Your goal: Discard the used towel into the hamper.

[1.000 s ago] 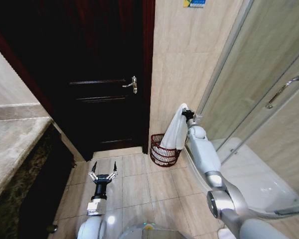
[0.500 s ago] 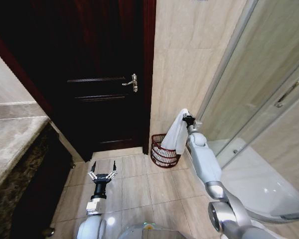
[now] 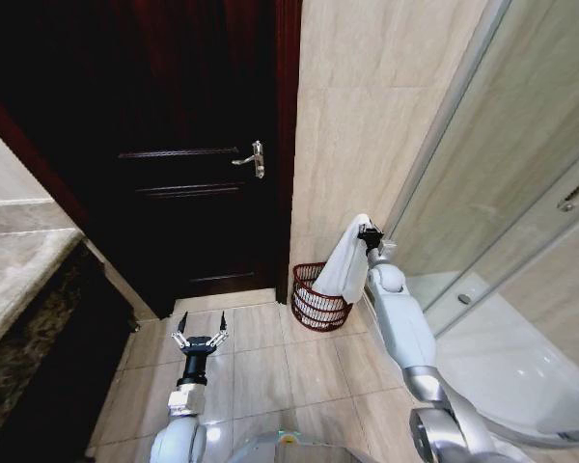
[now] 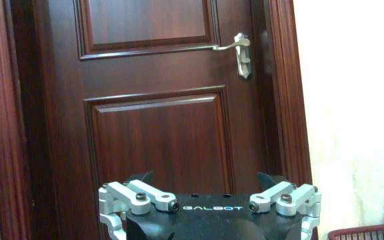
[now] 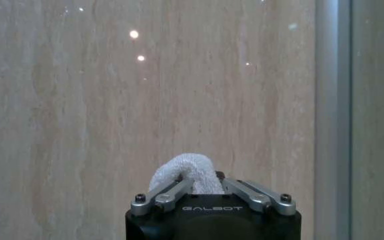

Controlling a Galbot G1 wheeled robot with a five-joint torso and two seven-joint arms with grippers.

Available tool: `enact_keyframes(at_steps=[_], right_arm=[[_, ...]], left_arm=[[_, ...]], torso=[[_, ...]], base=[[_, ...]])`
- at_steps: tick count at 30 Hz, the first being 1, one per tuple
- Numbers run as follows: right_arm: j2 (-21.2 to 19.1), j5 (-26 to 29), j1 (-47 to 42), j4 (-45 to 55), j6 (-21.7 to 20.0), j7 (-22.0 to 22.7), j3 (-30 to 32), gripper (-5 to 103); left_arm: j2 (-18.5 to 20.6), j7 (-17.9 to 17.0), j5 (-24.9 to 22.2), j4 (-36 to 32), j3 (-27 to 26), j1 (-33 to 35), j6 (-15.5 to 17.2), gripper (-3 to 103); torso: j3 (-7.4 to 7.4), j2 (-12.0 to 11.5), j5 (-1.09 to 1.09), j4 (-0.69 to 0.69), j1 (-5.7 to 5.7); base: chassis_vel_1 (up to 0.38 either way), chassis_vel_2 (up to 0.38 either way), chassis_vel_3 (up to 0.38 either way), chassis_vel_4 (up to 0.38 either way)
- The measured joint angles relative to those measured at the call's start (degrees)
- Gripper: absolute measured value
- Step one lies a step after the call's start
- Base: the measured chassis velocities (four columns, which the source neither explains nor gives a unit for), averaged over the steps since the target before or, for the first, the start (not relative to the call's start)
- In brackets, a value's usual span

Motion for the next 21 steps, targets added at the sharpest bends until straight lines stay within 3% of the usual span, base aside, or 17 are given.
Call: enact_keyframes(at_steps=[21], right_arm=[[-0.53,0.19,-2.95,4.88,0.07,0.42,-0.59,4]], left_arm=[[0.0,0.36,0.12,0.11,0.1,0.04,-0.25,100]], torso=[[-2.83,-4.97,0.0,0.01,-2.15]], base=[[-0.065,0.069,0.07,-0.067]])
